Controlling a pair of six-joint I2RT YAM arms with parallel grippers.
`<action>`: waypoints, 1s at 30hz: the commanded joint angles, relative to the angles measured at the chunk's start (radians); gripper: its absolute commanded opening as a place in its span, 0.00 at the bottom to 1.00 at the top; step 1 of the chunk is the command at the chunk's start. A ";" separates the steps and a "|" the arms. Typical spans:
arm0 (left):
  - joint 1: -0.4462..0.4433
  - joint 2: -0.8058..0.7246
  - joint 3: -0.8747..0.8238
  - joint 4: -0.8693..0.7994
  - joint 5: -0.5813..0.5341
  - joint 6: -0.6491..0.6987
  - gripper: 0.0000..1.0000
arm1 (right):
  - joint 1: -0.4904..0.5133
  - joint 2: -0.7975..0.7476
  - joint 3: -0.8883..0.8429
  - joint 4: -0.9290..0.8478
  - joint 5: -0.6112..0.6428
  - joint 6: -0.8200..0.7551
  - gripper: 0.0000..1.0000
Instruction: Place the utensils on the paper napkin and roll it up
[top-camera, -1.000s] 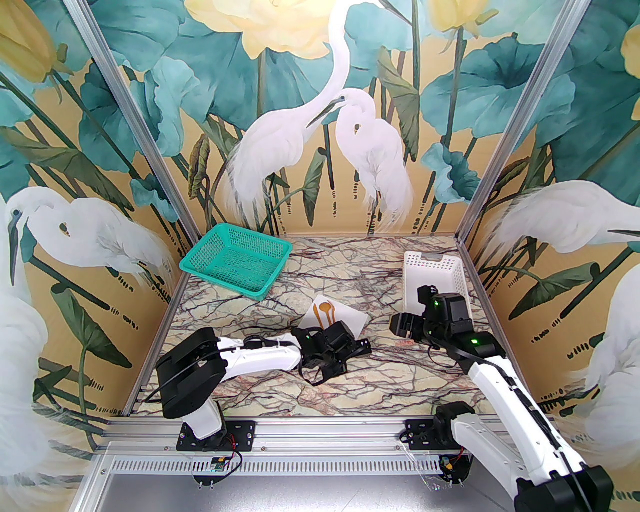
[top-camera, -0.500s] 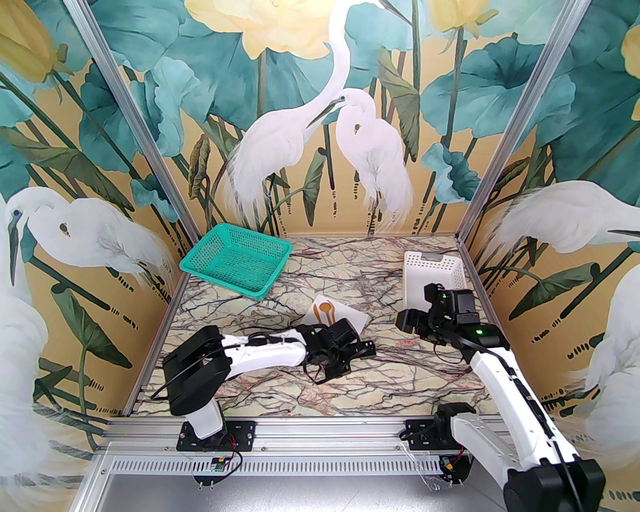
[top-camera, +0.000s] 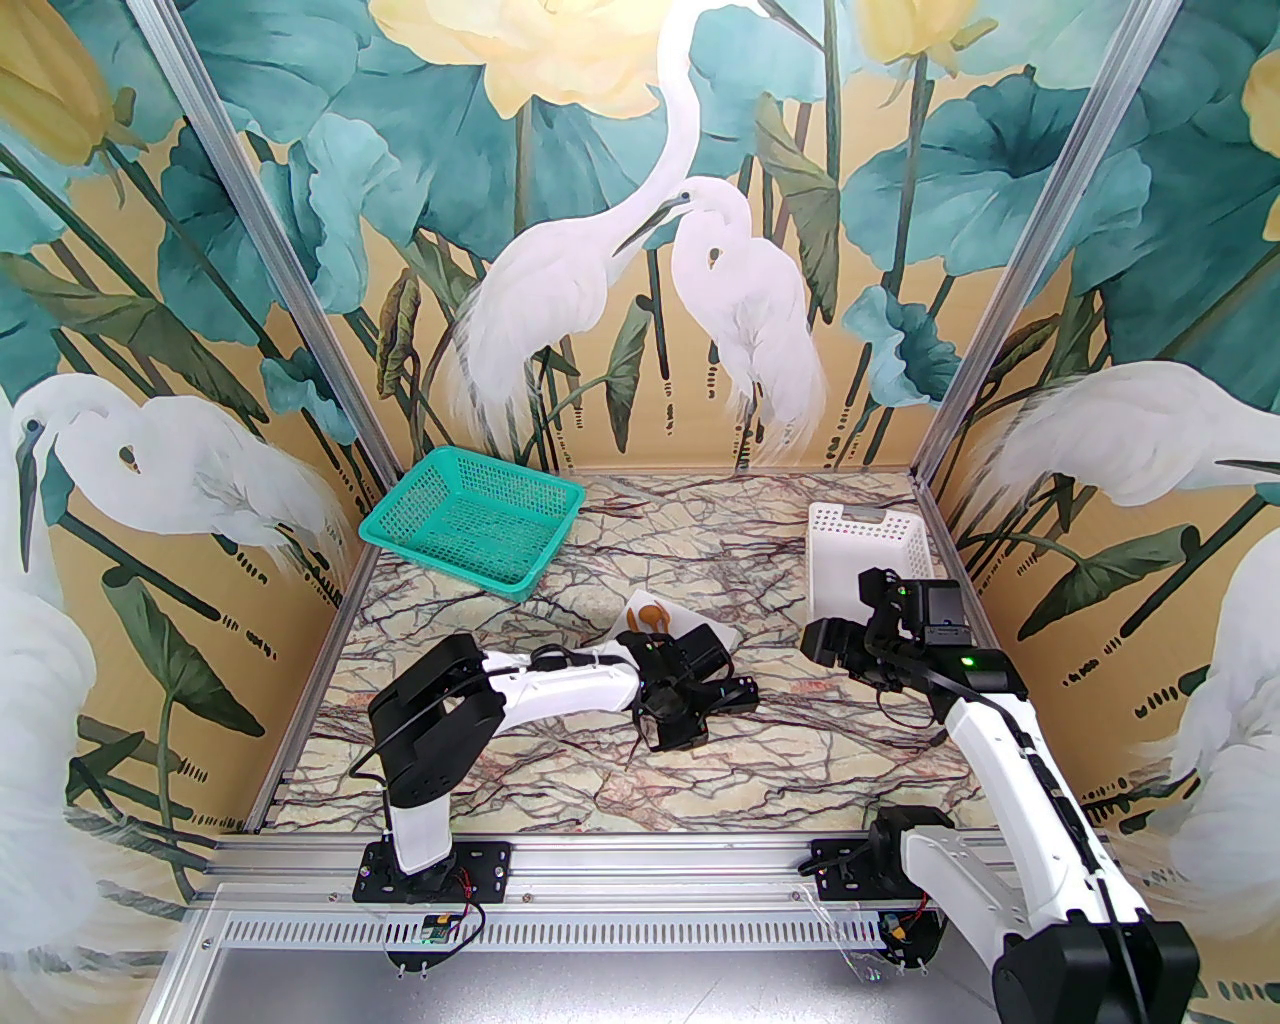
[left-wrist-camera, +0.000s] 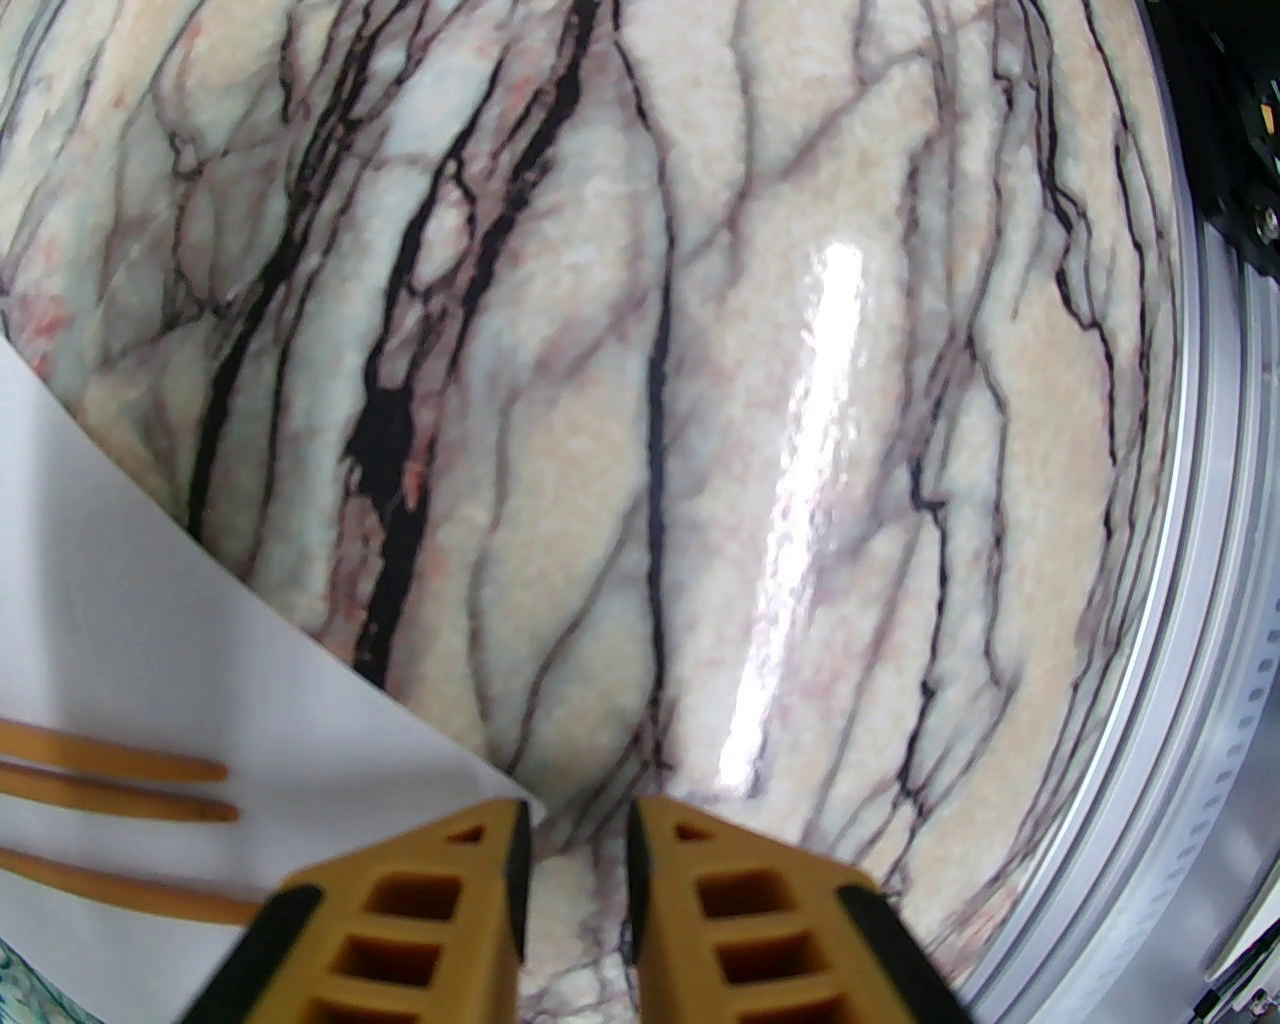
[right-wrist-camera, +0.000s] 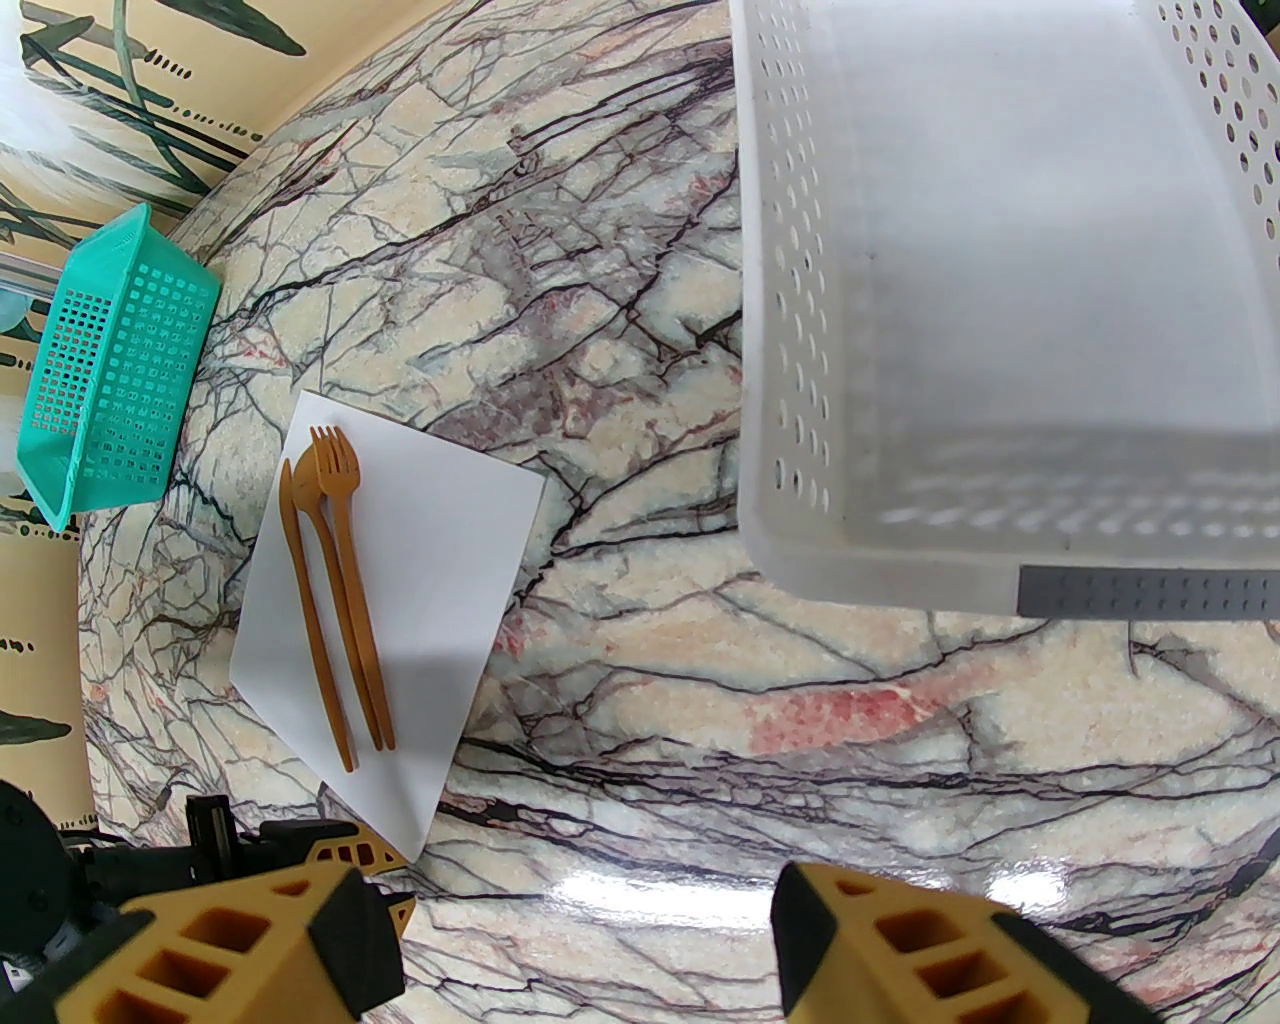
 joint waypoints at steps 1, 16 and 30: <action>0.011 0.025 0.031 -0.053 0.029 0.023 0.25 | -0.007 -0.003 0.017 -0.013 -0.013 -0.016 0.73; 0.012 0.079 0.040 -0.053 0.020 0.028 0.21 | -0.010 -0.009 0.017 -0.018 0.008 -0.021 0.73; 0.050 0.120 0.050 -0.079 0.109 0.024 0.13 | -0.010 -0.031 0.008 -0.013 0.018 -0.016 0.73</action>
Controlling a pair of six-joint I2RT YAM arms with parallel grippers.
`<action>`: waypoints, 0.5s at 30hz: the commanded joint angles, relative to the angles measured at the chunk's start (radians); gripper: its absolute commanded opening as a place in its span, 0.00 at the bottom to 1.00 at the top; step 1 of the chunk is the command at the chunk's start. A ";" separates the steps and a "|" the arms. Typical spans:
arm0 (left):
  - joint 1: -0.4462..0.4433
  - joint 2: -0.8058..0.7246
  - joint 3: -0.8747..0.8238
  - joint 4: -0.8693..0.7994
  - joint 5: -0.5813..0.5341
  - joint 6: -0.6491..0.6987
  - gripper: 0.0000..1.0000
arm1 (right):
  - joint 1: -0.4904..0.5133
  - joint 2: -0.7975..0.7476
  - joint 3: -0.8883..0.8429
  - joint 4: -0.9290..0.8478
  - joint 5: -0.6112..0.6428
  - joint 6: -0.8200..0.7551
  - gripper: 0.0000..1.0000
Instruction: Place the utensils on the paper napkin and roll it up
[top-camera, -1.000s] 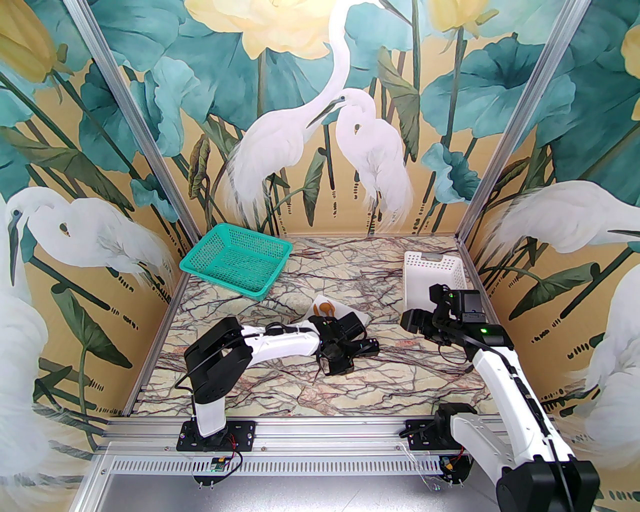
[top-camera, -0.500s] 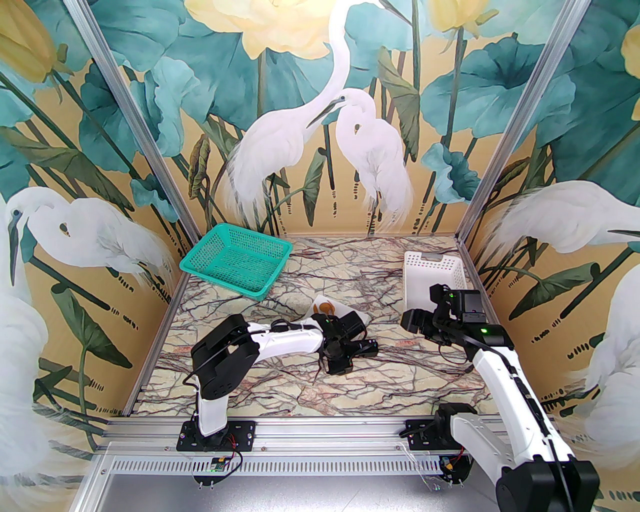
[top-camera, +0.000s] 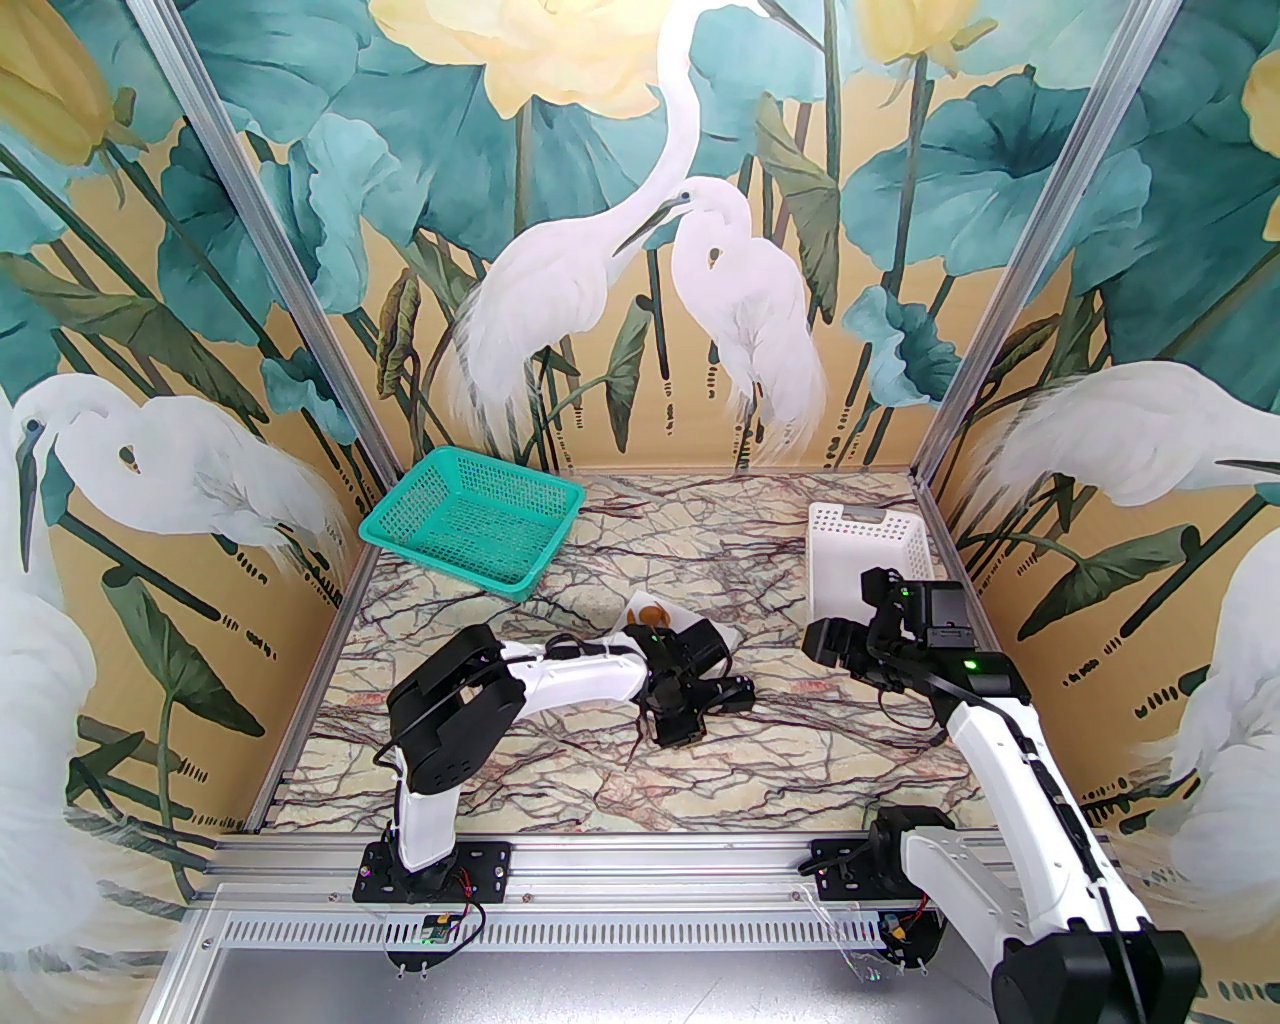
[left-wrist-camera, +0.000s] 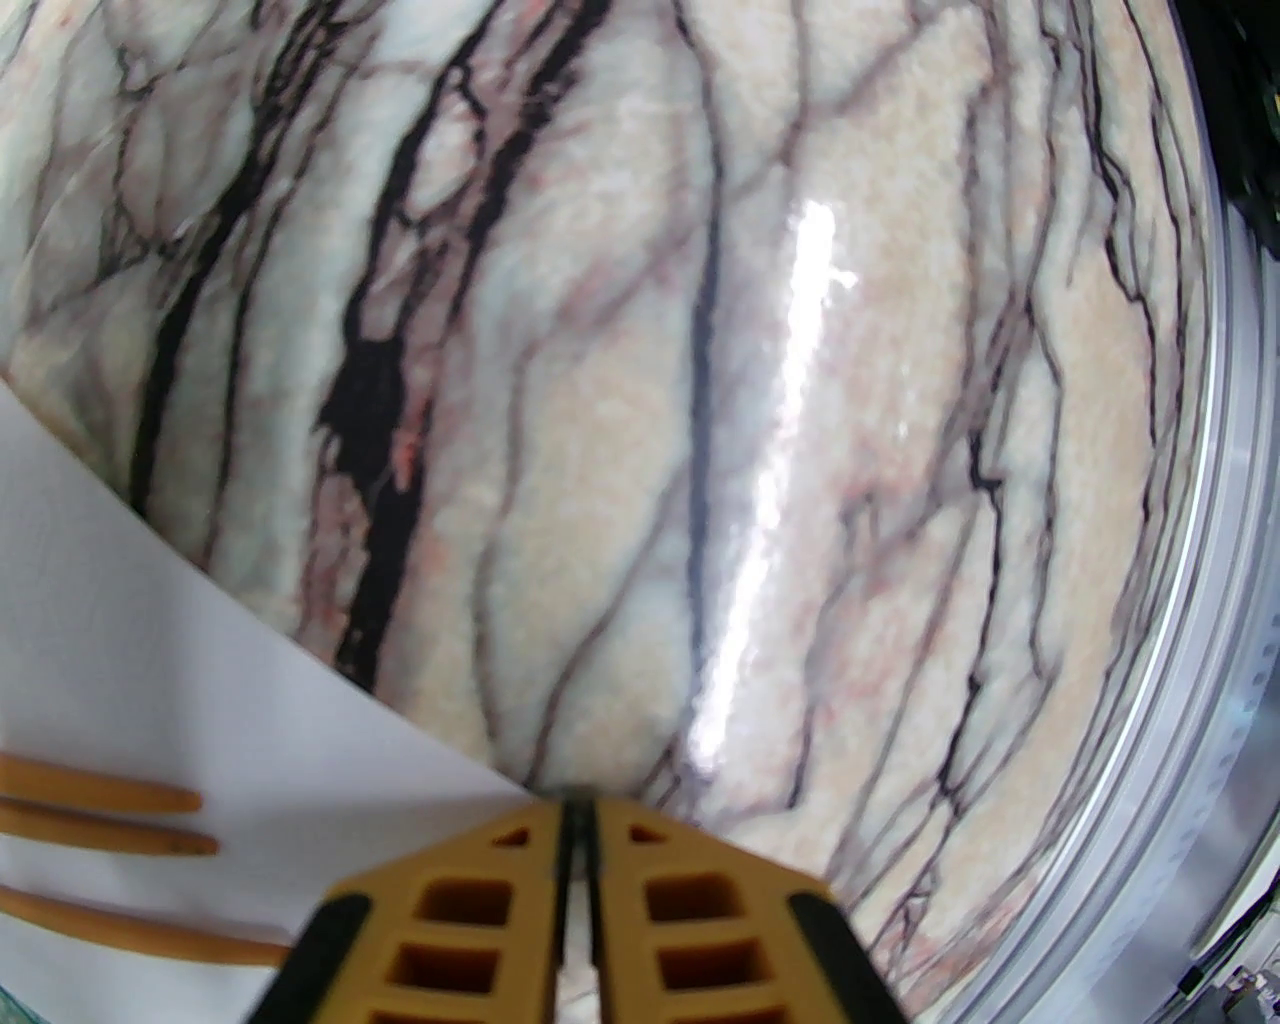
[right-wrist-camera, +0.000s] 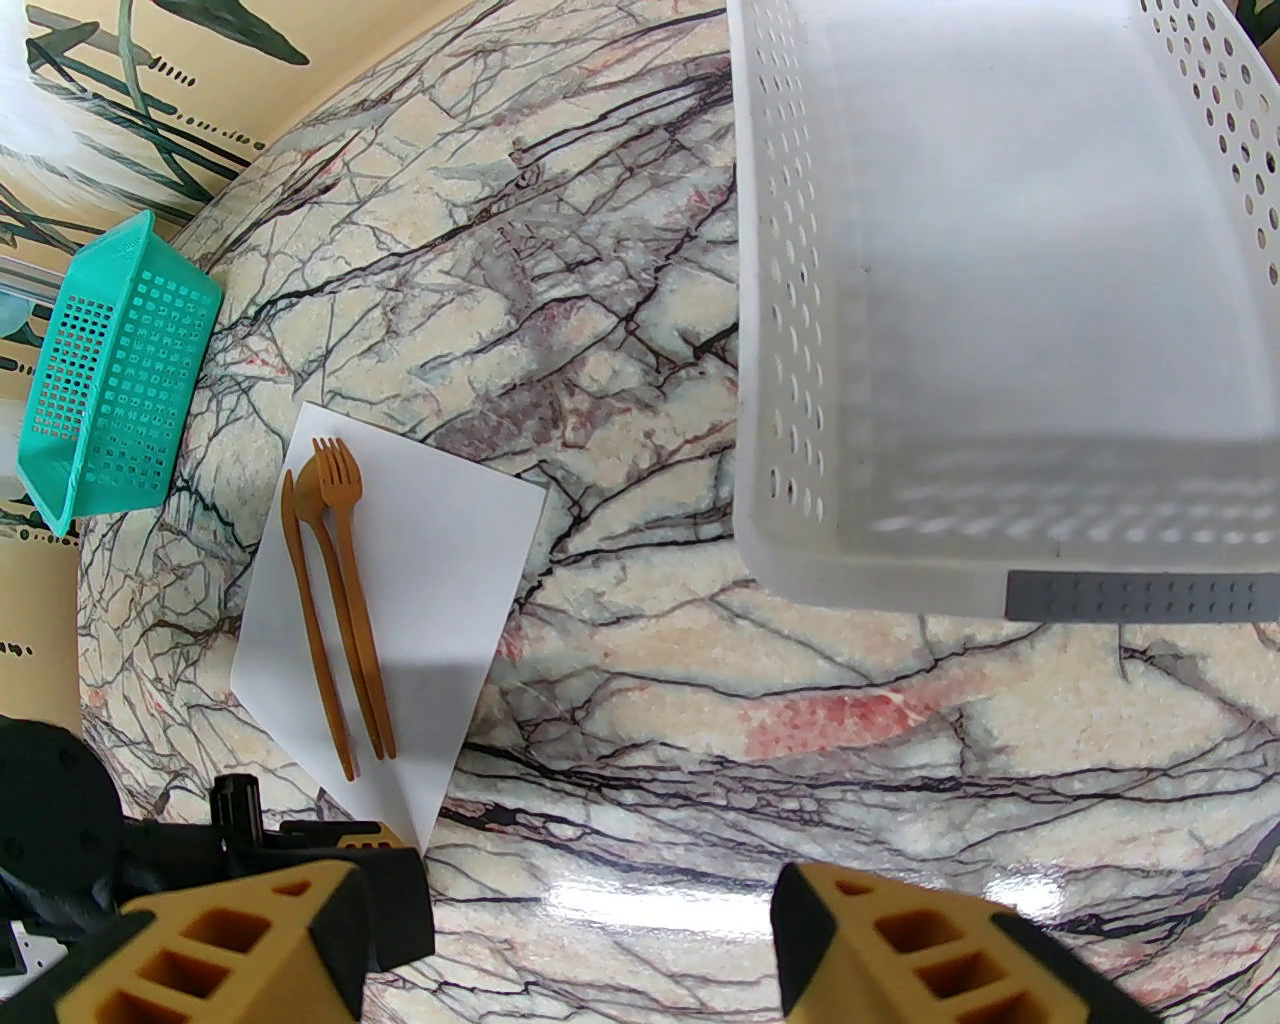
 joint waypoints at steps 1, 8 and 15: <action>0.012 0.058 0.020 -0.050 0.038 0.010 0.13 | -0.006 -0.011 0.008 -0.014 0.013 -0.015 0.73; 0.012 0.072 0.042 -0.082 0.004 0.020 0.05 | -0.006 -0.012 0.008 -0.012 0.016 -0.019 0.73; 0.012 0.012 0.028 -0.063 0.012 0.023 0.00 | -0.006 -0.016 0.008 -0.005 0.002 -0.019 0.73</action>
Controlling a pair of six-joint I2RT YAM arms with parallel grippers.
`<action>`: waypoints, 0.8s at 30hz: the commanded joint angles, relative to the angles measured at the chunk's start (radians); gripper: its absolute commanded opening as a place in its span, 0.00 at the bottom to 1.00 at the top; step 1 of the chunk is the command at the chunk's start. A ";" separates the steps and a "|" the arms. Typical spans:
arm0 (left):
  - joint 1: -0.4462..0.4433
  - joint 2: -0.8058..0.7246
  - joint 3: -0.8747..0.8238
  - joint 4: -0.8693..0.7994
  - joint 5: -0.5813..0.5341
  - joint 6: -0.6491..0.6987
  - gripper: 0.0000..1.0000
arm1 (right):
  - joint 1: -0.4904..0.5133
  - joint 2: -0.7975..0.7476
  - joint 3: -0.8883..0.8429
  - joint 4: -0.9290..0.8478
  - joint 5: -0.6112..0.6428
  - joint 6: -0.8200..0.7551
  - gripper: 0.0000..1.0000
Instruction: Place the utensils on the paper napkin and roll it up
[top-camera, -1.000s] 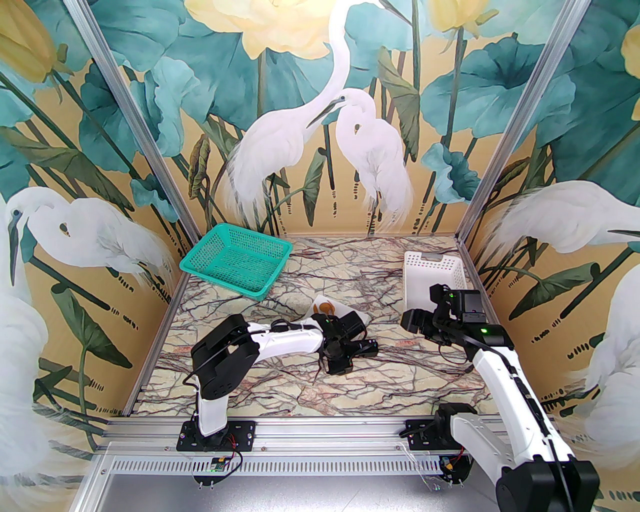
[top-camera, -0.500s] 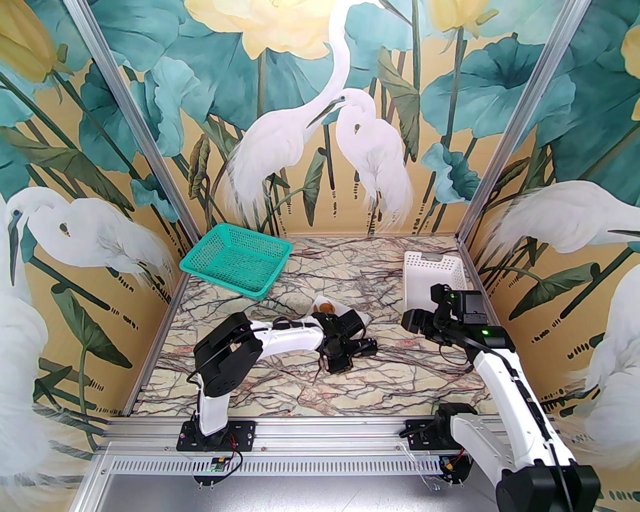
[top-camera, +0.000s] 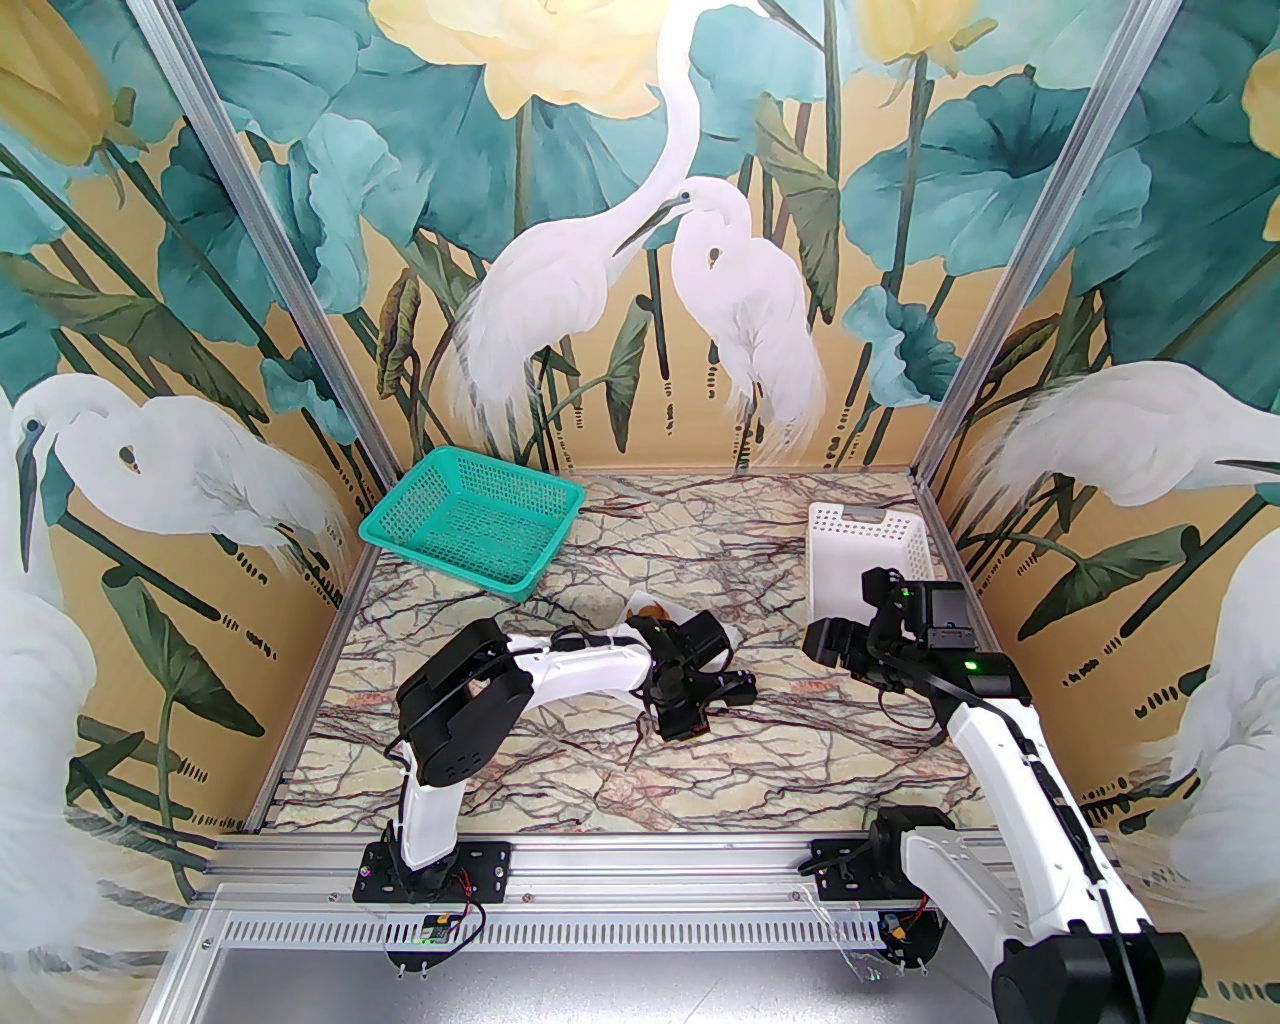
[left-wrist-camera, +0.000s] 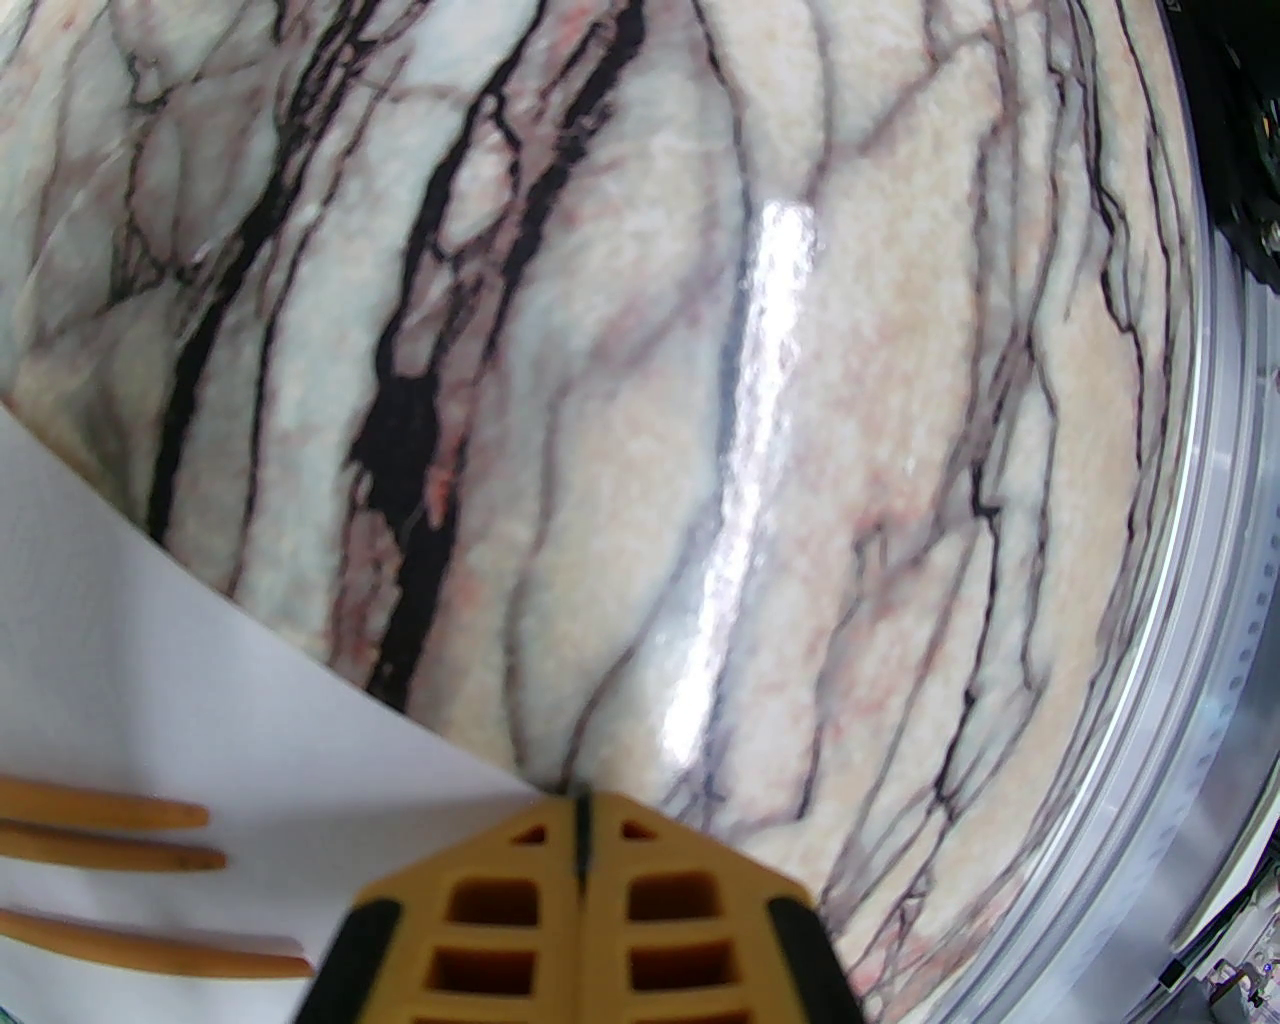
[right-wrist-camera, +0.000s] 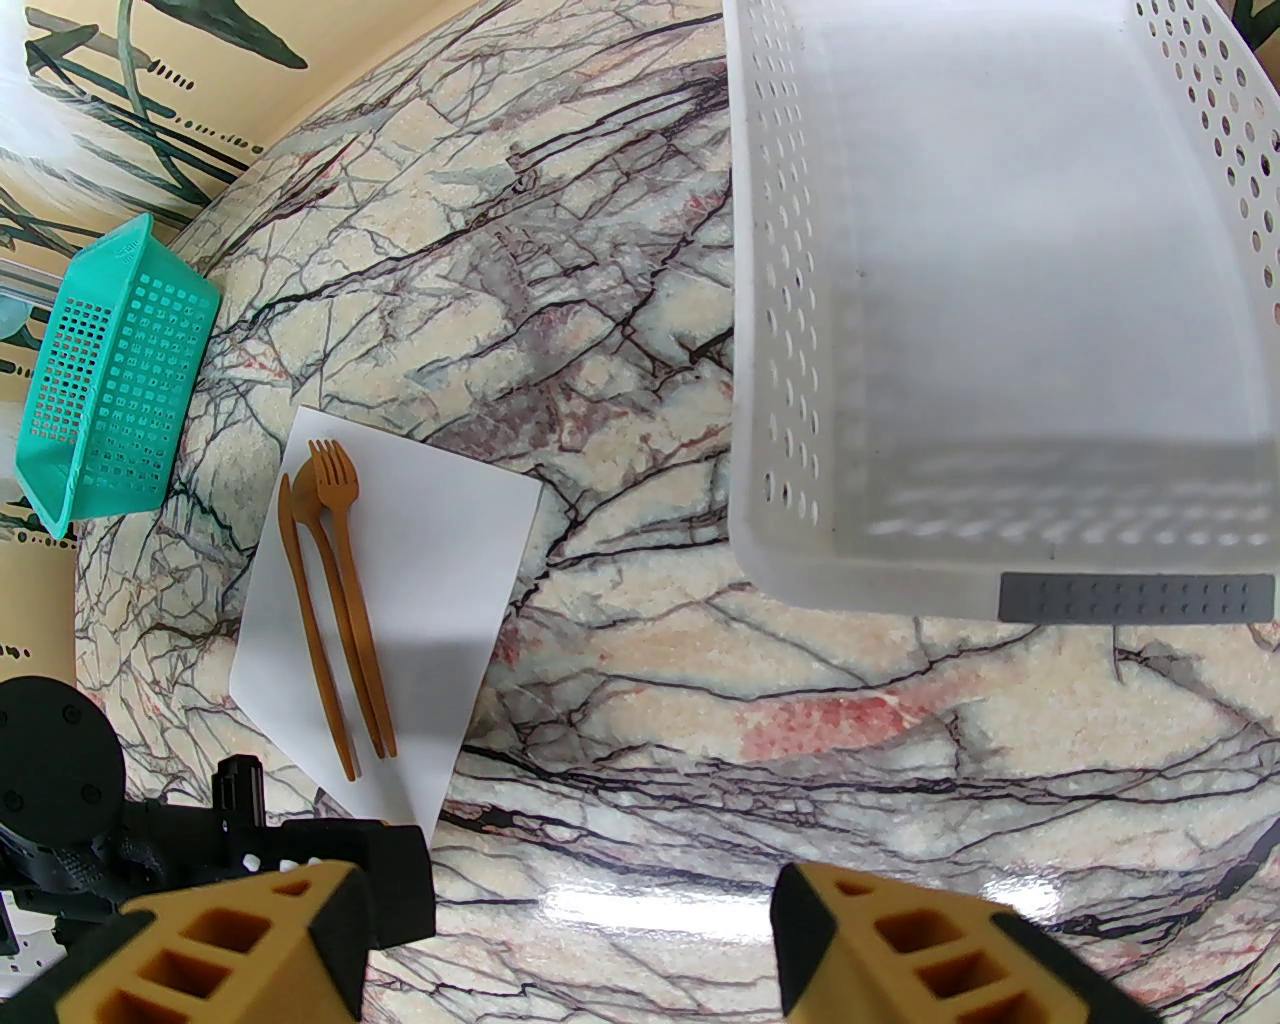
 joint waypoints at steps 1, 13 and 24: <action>0.003 -0.023 -0.020 -0.026 -0.007 0.015 0.00 | -0.006 -0.015 0.008 -0.004 -0.002 -0.019 0.73; 0.006 -0.097 -0.049 0.010 0.001 0.009 0.00 | -0.006 -0.033 0.001 0.000 -0.006 -0.014 0.73; 0.007 -0.109 -0.049 0.010 -0.018 0.014 0.07 | -0.006 -0.038 -0.001 0.003 -0.003 -0.013 0.73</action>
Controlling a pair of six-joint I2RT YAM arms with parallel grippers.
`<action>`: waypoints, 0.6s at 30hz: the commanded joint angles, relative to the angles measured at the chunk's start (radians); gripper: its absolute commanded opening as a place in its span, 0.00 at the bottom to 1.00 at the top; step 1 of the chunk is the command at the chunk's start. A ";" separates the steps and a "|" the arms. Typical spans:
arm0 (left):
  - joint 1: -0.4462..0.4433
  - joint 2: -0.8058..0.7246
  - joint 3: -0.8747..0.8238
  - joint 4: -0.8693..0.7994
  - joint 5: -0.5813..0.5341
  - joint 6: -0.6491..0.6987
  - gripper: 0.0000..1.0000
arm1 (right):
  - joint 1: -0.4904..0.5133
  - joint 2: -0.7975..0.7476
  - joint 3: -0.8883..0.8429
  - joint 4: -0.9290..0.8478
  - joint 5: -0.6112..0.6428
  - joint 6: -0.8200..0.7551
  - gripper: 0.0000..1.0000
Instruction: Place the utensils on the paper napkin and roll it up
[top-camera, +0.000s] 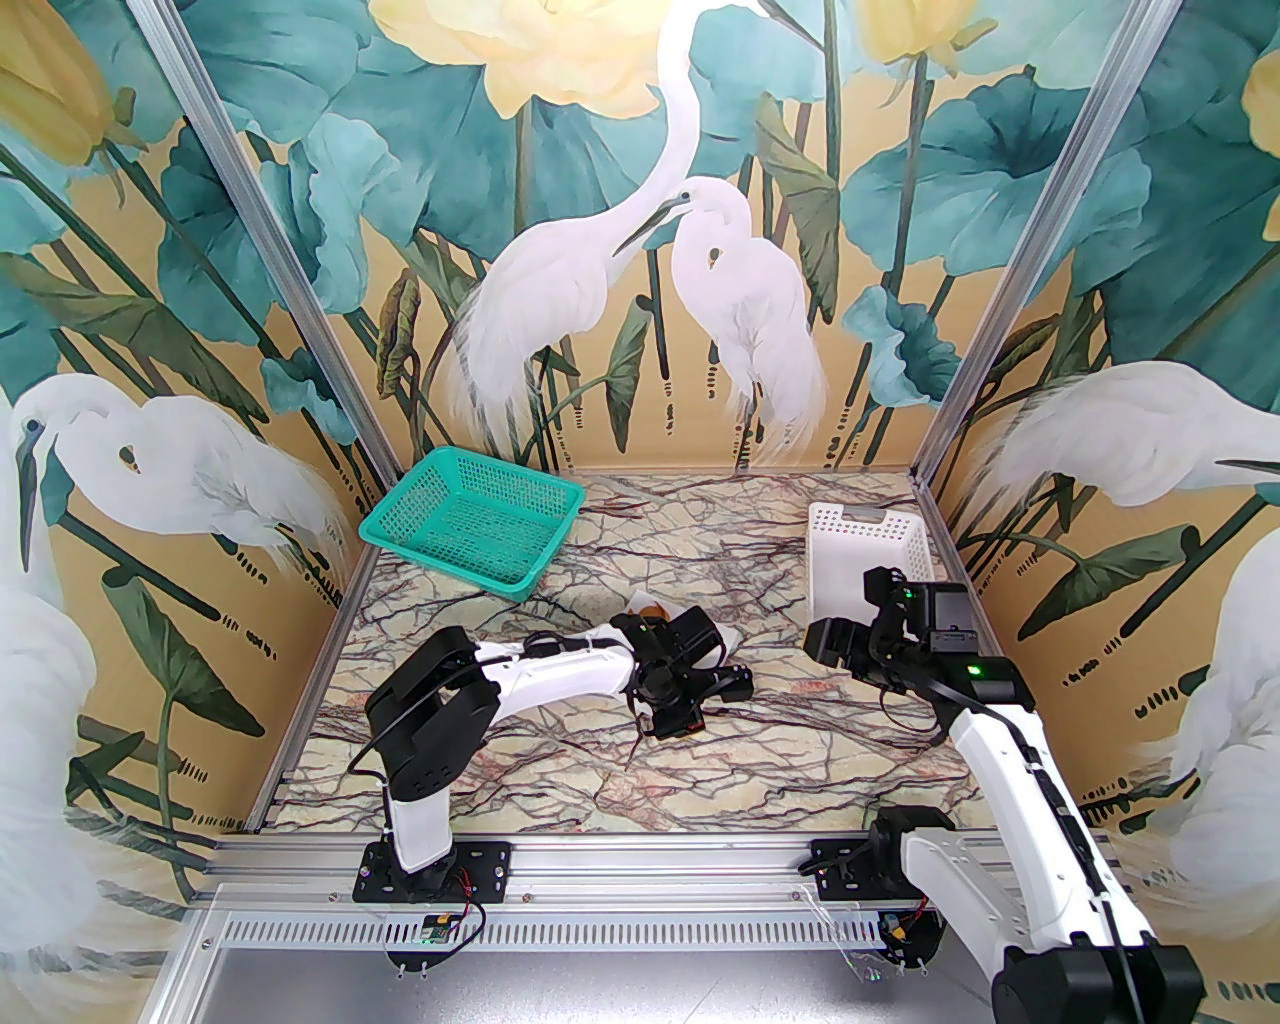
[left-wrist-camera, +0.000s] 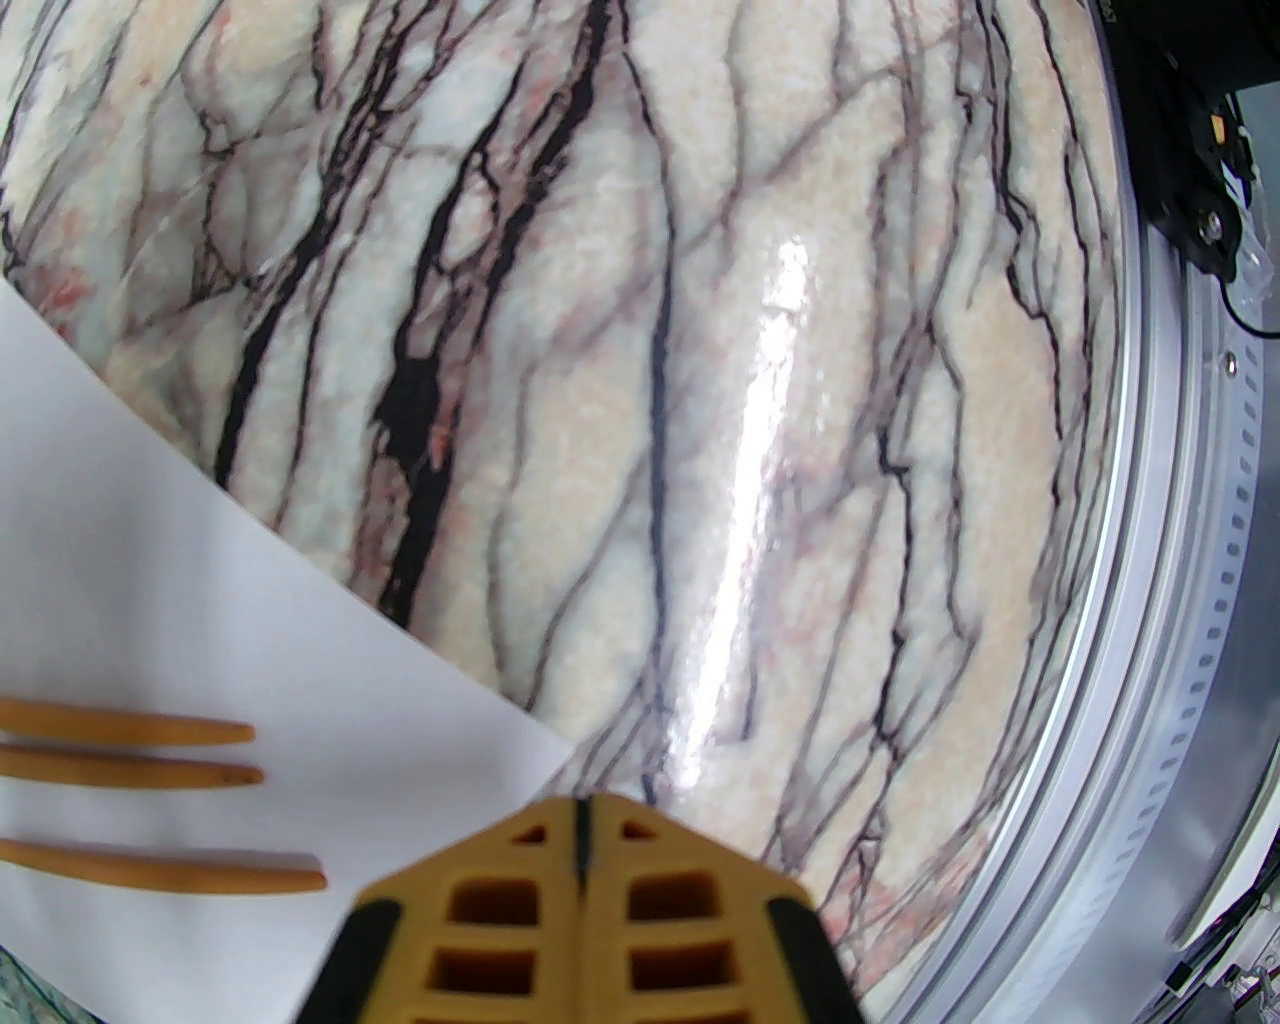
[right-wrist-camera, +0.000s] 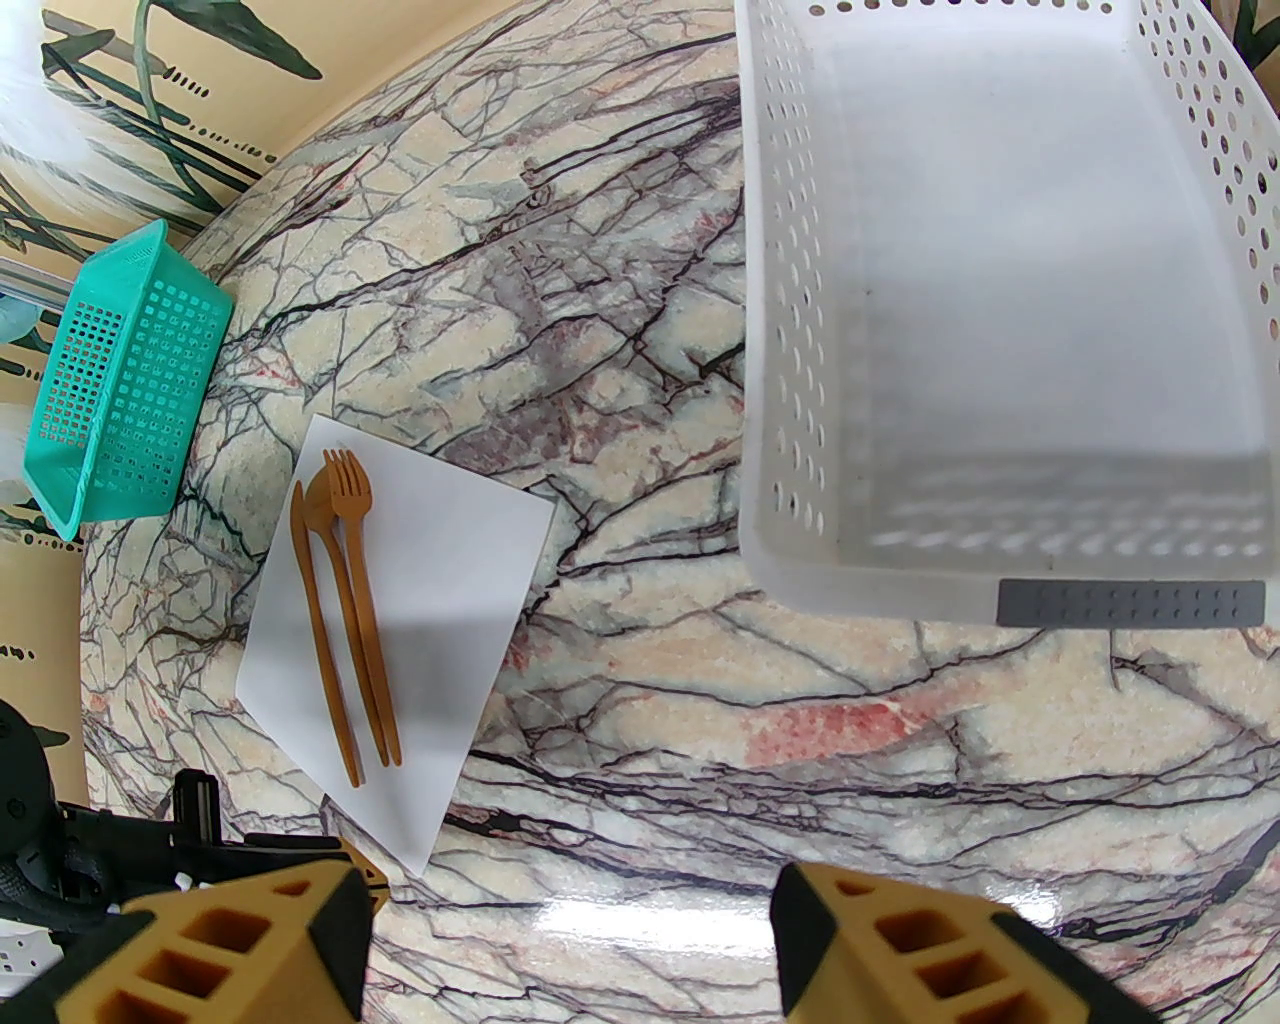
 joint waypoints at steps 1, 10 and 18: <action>0.008 -0.002 -0.003 0.006 -0.015 0.011 0.13 | -0.006 -0.011 -0.001 0.001 -0.004 -0.013 0.73; 0.008 0.047 0.037 -0.028 0.004 0.000 0.31 | -0.006 -0.011 -0.001 -0.001 0.004 -0.016 0.73; 0.007 0.075 0.059 -0.053 -0.004 -0.002 0.33 | -0.006 -0.012 -0.001 -0.003 0.009 -0.018 0.73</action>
